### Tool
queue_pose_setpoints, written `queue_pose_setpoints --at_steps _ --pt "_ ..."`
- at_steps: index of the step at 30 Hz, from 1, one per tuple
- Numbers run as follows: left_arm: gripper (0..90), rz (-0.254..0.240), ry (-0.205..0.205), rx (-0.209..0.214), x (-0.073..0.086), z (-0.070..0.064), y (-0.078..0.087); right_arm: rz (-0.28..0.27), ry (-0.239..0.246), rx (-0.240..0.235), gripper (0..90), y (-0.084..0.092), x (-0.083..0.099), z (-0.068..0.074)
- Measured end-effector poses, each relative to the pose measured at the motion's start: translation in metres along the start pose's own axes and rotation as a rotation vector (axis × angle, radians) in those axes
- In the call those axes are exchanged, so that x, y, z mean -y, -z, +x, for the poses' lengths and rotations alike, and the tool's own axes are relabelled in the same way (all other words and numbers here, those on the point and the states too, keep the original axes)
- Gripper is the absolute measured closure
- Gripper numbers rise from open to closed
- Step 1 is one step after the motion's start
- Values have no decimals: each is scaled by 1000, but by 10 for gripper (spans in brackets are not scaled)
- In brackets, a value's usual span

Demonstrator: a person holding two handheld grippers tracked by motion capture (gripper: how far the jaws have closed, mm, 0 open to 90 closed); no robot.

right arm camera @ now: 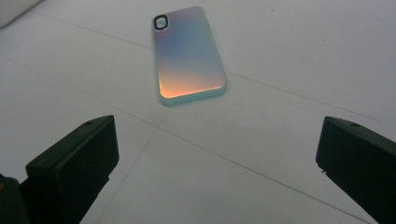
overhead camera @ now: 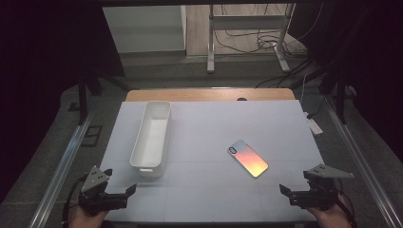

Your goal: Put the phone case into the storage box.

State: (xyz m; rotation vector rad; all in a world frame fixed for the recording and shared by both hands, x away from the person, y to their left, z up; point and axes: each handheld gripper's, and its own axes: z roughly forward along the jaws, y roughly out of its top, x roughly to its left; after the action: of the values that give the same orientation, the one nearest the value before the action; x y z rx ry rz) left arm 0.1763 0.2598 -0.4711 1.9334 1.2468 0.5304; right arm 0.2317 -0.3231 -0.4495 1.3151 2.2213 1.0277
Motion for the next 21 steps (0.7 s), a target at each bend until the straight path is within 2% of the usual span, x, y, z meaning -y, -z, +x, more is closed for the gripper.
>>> queue_pose_setpoints --at_steps 11,21 --pt "23 2 22 6 0 2 -1 46 28 0 0 -2 -9 2" --pt "26 2 17 4 0 2 0 94 60 -16 0 -7 -23 1"
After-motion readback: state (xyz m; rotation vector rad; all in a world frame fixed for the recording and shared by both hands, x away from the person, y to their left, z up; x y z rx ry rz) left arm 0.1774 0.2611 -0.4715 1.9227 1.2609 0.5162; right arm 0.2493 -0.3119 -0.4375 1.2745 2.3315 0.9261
